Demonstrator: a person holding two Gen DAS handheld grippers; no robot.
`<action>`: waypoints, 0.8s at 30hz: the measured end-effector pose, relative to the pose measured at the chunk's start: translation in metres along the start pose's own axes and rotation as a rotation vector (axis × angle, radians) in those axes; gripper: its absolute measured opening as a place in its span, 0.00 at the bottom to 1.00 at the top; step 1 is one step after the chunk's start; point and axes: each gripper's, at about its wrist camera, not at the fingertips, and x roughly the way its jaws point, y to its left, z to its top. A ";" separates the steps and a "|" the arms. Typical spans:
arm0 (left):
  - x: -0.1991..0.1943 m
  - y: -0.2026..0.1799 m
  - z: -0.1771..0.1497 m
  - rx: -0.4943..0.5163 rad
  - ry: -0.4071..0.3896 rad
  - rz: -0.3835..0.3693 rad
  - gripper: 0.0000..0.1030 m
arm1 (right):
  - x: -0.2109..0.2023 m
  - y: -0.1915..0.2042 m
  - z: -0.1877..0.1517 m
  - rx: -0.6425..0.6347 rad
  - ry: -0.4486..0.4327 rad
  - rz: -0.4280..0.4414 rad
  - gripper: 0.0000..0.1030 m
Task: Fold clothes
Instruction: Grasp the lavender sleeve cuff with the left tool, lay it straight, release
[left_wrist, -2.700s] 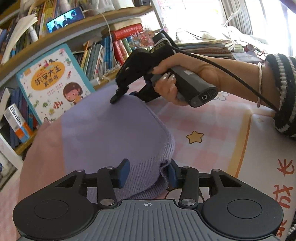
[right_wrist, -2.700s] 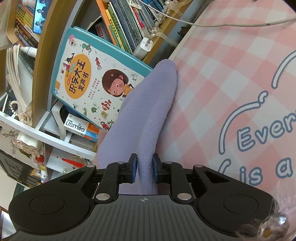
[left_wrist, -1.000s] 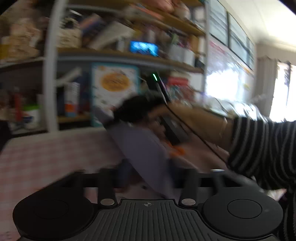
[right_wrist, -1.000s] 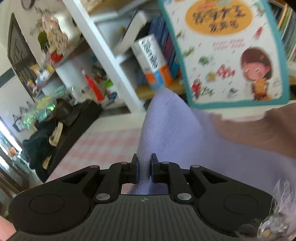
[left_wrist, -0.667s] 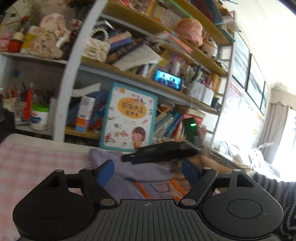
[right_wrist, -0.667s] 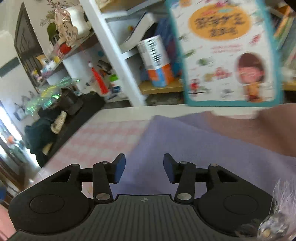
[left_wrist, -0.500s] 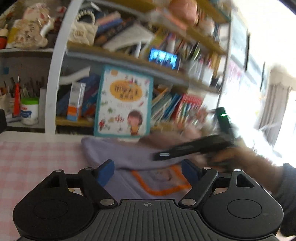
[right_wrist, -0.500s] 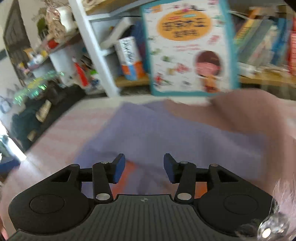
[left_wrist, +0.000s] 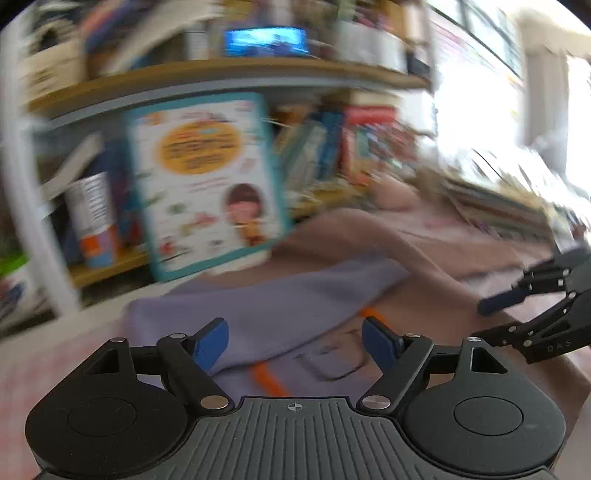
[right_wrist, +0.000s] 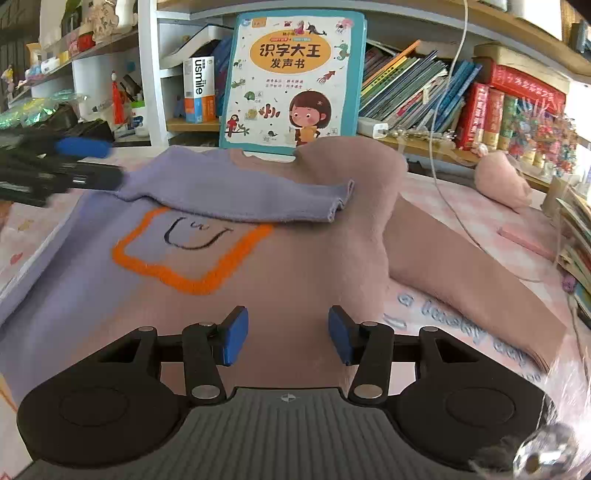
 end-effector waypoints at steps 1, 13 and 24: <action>0.008 -0.010 0.004 0.052 -0.001 -0.007 0.75 | -0.003 0.000 -0.003 0.005 -0.001 -0.004 0.44; 0.112 -0.105 0.020 0.398 0.063 0.039 0.39 | -0.020 -0.001 -0.031 -0.007 -0.042 0.017 0.41; 0.143 -0.100 0.021 0.330 0.099 0.046 0.14 | -0.020 -0.002 -0.031 -0.004 -0.041 0.032 0.41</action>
